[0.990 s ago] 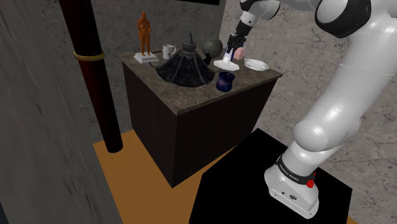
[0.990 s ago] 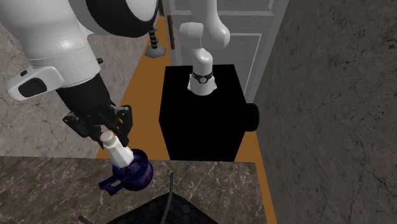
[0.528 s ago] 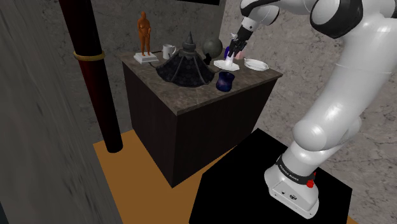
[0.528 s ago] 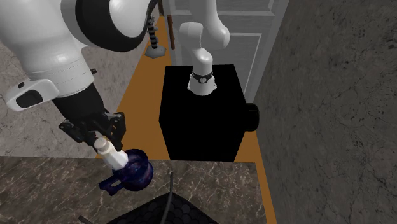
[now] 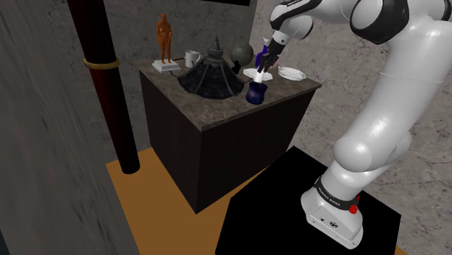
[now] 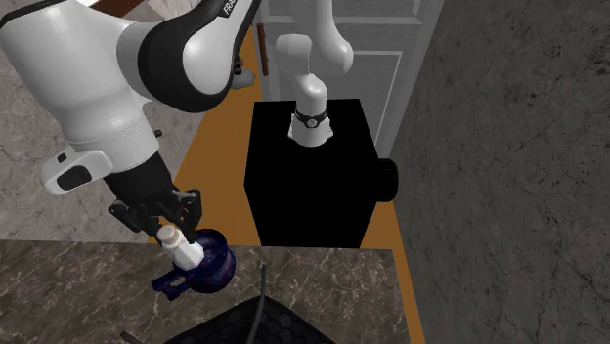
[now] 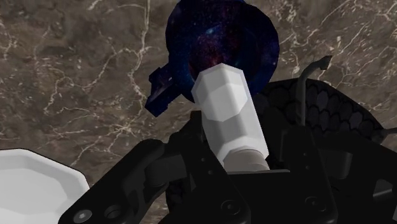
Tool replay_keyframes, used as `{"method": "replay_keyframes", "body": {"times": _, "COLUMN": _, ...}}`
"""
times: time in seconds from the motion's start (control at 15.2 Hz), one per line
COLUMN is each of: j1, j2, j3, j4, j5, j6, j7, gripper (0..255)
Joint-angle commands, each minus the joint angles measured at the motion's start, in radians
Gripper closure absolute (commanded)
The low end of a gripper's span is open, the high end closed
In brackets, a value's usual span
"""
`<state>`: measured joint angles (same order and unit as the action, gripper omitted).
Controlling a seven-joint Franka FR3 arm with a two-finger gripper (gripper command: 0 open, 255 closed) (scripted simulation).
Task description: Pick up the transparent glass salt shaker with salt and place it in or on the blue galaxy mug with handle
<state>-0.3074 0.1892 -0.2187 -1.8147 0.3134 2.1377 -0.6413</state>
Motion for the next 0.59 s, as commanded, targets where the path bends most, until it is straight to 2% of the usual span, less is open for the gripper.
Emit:
{"method": "replay_keyframes", "body": {"times": 0.0, "j1": -0.001, "j2": 0.008, "j3": 0.001, "j4": -0.015, "j5": 0.006, "j6": 0.022, "j7": -0.008, "gripper": 255}}
{"method": "replay_keyframes", "body": {"times": 0.53, "j1": -0.001, "j2": 0.012, "j3": 0.002, "j4": -0.023, "j5": 0.010, "j6": 0.034, "j7": -0.012, "gripper": 255}}
